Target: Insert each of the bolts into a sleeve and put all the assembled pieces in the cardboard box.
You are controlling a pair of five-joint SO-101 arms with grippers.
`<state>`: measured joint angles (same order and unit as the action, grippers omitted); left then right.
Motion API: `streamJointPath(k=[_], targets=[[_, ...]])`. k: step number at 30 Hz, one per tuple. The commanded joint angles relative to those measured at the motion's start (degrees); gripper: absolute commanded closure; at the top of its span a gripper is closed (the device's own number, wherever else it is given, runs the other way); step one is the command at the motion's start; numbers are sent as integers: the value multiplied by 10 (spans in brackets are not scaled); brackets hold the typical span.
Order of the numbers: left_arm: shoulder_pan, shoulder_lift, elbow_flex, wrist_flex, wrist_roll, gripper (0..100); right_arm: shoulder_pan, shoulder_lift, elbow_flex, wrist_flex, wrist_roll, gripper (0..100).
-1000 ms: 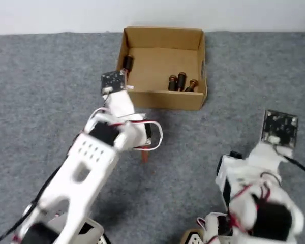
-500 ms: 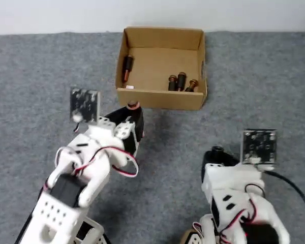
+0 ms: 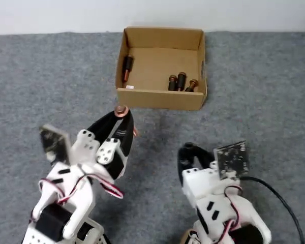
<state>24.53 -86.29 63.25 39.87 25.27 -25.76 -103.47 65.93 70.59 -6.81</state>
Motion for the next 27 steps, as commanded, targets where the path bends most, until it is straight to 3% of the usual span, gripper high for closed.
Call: streamJointPath(k=[1,4,11,15,27], targets=[[3,-43,3,-47,-3,996,-65,0,8,-55,7,990],[4,-63,6,-48,0,996,-99,2,9,-94,20,990],[6,-70,5,-46,78,996,-153,4,21,-103,149,990],[56,-70,6,-40,90,996,-187,4,22,-118,175,990],[75,-74,-32,64,99,996,-153,4,22,-153,208,990]])
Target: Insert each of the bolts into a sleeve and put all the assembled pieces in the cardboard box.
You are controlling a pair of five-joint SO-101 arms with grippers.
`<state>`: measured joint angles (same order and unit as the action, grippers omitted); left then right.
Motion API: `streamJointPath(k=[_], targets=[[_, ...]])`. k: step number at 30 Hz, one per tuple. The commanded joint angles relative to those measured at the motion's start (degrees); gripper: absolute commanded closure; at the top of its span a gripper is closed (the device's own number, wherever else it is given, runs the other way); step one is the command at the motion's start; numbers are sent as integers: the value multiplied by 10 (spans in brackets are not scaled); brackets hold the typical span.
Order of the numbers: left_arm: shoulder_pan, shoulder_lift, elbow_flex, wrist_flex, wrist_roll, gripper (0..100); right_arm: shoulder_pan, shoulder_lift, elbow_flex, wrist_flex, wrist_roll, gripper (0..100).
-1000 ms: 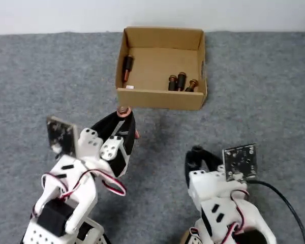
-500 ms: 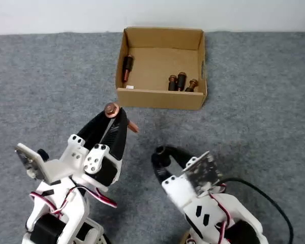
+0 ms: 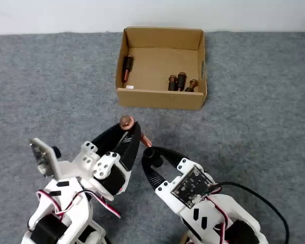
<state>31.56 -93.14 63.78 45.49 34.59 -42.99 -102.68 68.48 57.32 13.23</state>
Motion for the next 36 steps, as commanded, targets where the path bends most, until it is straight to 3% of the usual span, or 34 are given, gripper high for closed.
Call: streamJointPath(k=[1,9,23,36], targets=[[4,-5,-42,9,6,996,23,-6,-4,-20,9,990],[42,-2,-53,4,8,996,24,-6,-4,-20,10,990],[41,-1,-82,5,5,996,25,-4,-4,-20,11,990],[41,-3,-85,71,4,996,25,-9,-7,-21,46,990]])
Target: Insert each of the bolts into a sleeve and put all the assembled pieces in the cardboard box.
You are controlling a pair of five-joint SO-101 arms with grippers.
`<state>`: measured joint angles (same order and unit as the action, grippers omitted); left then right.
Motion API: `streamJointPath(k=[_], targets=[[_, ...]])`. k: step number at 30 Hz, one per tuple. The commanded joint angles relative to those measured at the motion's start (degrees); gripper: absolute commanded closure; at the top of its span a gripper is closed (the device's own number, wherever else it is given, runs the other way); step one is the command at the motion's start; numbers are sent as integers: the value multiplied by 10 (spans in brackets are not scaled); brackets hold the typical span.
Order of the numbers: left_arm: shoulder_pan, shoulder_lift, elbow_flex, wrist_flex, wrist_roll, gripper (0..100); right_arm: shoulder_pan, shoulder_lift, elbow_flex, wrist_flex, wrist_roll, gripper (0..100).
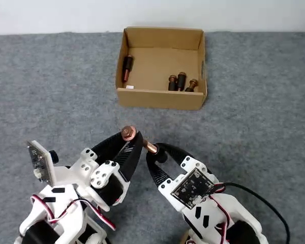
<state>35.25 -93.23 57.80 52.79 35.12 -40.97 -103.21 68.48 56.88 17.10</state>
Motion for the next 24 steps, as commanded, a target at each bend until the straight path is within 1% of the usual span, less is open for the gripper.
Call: streamJointPath(k=[1,7,9,11,13,18,19,21,24], targets=[[4,-2,-23,-2,-1,996,4,-4,-7,-16,7,990],[10,-1,1,-2,-1,996,4,-4,-8,-16,8,990],[27,-1,15,0,-4,996,4,-3,-8,-16,8,990],[55,-1,35,2,-24,996,3,-2,-7,-16,8,990],[69,-1,56,1,-39,995,3,-2,-6,-16,8,990],[71,-1,103,5,-69,986,3,-2,-5,-16,8,990],[71,-1,109,15,-76,964,3,-2,-4,-16,8,990],[73,-1,115,35,-89,889,3,-2,-4,-15,8,990],[70,-1,112,59,-89,799,4,-1,-3,-12,4,990]])
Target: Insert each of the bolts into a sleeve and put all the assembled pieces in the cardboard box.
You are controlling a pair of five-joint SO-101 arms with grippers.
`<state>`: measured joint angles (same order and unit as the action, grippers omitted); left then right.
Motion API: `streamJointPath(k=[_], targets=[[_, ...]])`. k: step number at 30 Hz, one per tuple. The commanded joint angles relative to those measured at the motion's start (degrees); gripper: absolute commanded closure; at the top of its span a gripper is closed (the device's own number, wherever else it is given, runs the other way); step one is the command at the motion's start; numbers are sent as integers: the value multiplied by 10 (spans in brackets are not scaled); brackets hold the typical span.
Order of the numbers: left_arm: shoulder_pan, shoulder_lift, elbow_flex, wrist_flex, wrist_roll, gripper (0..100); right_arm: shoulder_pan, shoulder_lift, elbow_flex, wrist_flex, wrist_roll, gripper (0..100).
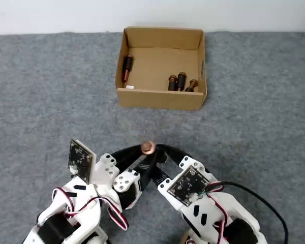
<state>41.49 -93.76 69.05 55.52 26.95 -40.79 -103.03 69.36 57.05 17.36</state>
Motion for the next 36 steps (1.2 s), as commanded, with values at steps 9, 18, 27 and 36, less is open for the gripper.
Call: streamJointPath(k=[9,18,27,36], targets=[[1,4,-82,68,-6,794,4,-6,21,-18,1,990],[-154,-1,-116,134,-41,848,6,-6,21,-18,-7,990],[-273,-1,-29,130,-40,996,104,-6,19,-12,-113,990],[-377,-1,178,-27,-91,995,223,-2,1,58,-197,990]])
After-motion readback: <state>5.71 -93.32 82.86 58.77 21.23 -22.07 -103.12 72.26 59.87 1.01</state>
